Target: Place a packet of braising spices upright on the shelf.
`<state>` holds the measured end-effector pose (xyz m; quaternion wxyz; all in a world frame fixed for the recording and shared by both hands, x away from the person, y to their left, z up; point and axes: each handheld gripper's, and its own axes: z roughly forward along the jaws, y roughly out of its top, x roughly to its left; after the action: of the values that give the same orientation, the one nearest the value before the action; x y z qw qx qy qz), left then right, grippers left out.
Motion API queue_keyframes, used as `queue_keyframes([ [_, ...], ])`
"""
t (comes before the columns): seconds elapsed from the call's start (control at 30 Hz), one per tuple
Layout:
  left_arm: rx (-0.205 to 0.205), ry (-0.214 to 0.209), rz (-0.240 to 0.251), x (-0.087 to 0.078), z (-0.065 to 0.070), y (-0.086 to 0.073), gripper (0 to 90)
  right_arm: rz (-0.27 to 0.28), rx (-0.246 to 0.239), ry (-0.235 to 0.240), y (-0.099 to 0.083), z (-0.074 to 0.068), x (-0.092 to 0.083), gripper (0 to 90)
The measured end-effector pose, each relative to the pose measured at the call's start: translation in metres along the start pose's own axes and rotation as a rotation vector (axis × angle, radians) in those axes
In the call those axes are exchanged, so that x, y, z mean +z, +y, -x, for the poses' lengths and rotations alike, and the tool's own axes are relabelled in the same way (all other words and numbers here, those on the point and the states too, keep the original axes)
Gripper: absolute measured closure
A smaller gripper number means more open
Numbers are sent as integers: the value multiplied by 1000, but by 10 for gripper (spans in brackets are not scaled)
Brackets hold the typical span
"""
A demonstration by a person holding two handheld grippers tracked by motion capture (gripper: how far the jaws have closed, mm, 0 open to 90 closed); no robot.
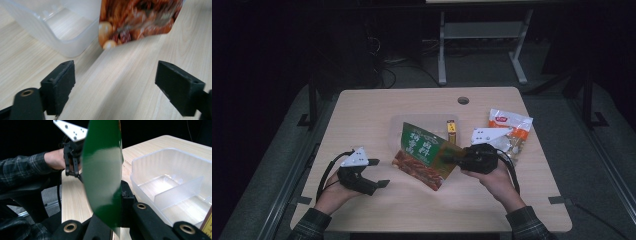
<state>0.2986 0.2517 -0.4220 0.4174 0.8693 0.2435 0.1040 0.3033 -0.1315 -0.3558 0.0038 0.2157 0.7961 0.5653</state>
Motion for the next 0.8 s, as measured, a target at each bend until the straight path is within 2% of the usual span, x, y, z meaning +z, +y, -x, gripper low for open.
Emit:
queue_keyframes([
  [0.17, 4, 4, 0, 3, -3, -4, 137, 7, 7, -19, 7, 2, 0, 900],
  [0.27, 6, -8, -10, 9, -3, -7, 136, 17, 16, -27, 15, 3, -1, 900],
  [0.53, 14, -13, -28, 12, -3, -8, 137, 40, 23, -83, 32, 8, -1, 900],
  [0.6, 28, -10, -32, 12, -4, -9, 137, 51, 30, -91, 35, 10, -1, 900],
  [0.8, 18, -7, -25, 13, -5, -10, 136, 79, 49, -121, 44, 14, 2, 900],
])
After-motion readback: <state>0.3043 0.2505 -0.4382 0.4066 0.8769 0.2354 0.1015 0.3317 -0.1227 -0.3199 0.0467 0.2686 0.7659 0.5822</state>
